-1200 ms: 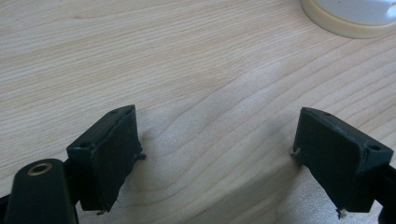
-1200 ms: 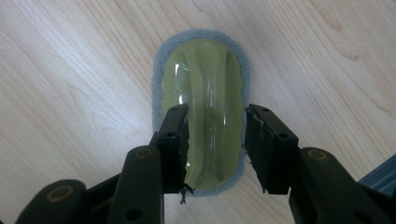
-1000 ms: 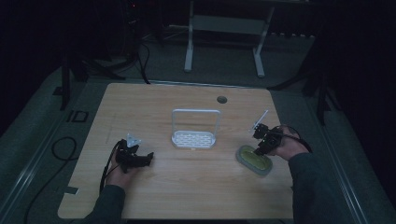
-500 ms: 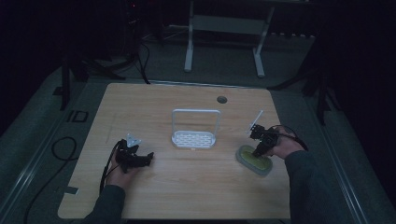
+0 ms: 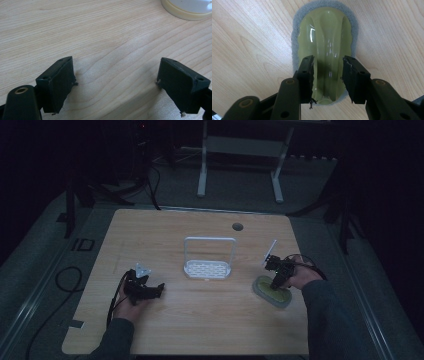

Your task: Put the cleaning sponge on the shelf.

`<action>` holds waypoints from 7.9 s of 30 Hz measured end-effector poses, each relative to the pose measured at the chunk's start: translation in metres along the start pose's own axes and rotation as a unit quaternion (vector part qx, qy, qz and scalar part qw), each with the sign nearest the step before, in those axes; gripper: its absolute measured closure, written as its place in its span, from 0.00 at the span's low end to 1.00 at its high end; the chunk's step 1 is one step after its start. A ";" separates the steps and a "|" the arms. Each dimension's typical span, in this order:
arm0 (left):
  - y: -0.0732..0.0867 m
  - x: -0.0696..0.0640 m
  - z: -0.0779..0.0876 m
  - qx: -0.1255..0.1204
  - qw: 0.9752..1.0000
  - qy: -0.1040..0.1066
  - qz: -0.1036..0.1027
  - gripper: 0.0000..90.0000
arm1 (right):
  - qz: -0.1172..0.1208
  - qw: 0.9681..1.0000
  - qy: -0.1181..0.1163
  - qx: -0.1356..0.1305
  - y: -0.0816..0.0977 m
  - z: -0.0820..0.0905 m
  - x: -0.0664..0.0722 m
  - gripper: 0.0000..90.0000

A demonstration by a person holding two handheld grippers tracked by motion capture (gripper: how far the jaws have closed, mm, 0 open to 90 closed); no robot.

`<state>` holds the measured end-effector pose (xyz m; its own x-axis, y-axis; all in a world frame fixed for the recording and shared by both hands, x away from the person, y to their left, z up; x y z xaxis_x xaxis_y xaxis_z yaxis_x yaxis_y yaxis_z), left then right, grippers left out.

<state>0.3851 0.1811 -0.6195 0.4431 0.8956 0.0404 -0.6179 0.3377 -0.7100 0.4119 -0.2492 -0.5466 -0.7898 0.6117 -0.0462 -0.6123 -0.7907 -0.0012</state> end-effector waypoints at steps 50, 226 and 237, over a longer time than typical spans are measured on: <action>0.000 0.000 0.000 0.000 1.000 0.000 -0.001 0.16 | 0.101 0.993 0.044 -0.040 -0.031 0.023 0.028 0.80; 0.000 0.000 0.000 -0.001 1.000 -0.001 0.001 0.16 | 0.302 0.934 0.173 -0.084 -0.197 0.025 0.118 0.80; 0.000 0.000 0.000 -0.001 1.000 0.000 0.001 0.16 | 0.304 0.931 0.183 -0.086 -0.200 0.021 0.115 0.80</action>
<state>0.3853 0.1810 -0.6195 0.4416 0.8963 0.0400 -0.6174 0.3359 -0.7113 0.4425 -0.0197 -0.5306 -0.9039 0.0242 -0.4271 -0.0164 -0.9996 -0.0220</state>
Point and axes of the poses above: each handheld gripper's, and its own axes: z roughly backward along the jaws, y roughly out of its underside, x roughly to its left, the point moved 8 cm from there along -z, roughly forward along the jaws, and after that the axes turned 4 degrees about -z, right-handed, at the moved point
